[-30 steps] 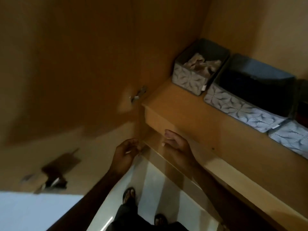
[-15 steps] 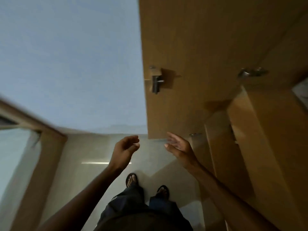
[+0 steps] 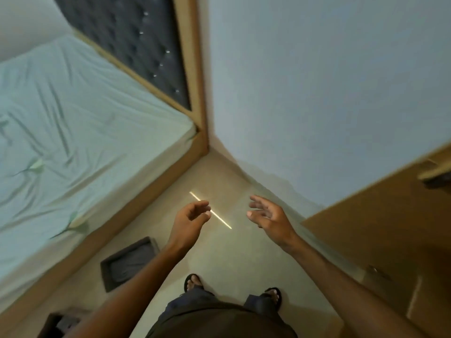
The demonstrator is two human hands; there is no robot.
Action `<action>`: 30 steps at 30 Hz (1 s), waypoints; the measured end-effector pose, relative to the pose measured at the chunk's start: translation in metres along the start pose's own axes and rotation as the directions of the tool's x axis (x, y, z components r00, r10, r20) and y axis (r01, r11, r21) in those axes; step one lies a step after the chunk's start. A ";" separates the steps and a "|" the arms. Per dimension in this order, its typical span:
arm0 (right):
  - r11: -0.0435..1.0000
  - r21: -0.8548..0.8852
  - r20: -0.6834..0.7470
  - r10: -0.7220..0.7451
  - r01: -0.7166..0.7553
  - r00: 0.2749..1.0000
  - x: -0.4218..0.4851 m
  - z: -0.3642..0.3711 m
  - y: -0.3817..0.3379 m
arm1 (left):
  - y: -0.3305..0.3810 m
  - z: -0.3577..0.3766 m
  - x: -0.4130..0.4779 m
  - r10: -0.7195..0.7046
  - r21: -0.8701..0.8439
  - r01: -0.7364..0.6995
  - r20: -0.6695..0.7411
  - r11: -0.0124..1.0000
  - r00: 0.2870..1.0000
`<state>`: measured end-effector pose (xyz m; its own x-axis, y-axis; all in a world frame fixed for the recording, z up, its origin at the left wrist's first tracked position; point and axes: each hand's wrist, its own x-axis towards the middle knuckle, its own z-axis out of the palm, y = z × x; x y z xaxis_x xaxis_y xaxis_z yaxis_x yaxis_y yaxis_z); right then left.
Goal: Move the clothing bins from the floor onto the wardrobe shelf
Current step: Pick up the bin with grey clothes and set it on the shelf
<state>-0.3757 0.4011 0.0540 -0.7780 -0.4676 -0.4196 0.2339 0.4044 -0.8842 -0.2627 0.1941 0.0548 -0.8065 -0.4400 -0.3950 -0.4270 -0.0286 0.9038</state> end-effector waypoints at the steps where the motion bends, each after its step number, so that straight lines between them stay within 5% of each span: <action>1: 1.000 -0.019 0.040 -0.014 0.015 0.999 0.010 0.022 -0.008 | -0.007 -0.023 0.000 -0.009 -0.010 0.009 -0.037 1.000 0.999; 8: 0.984 -0.134 0.345 -0.068 0.121 0.936 0.068 0.167 -0.058 | -0.047 -0.164 -0.013 -0.080 -0.145 0.030 -0.359 0.989 0.930; 15: 0.944 -0.267 0.623 0.015 0.195 0.782 0.124 0.295 -0.078 | -0.104 -0.251 -0.035 -0.342 -0.324 0.173 -0.594 0.930 0.728; 22: 0.896 -0.422 0.684 0.213 0.140 0.697 0.205 0.420 -0.030 | -0.200 -0.299 -0.005 -0.627 -0.517 0.359 -0.579 0.777 0.522; 30: 0.752 -0.628 0.670 0.393 0.199 0.629 0.271 0.514 0.072 | -0.344 -0.308 0.052 -0.787 -0.621 0.487 -0.440 0.615 0.433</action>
<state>-0.2700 -0.1010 -0.2290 -0.0067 -0.6622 -0.7493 -0.3449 0.7048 -0.6199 -0.0319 -0.0952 -0.2256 0.1670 -0.5627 -0.8096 -0.4013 -0.7889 0.4655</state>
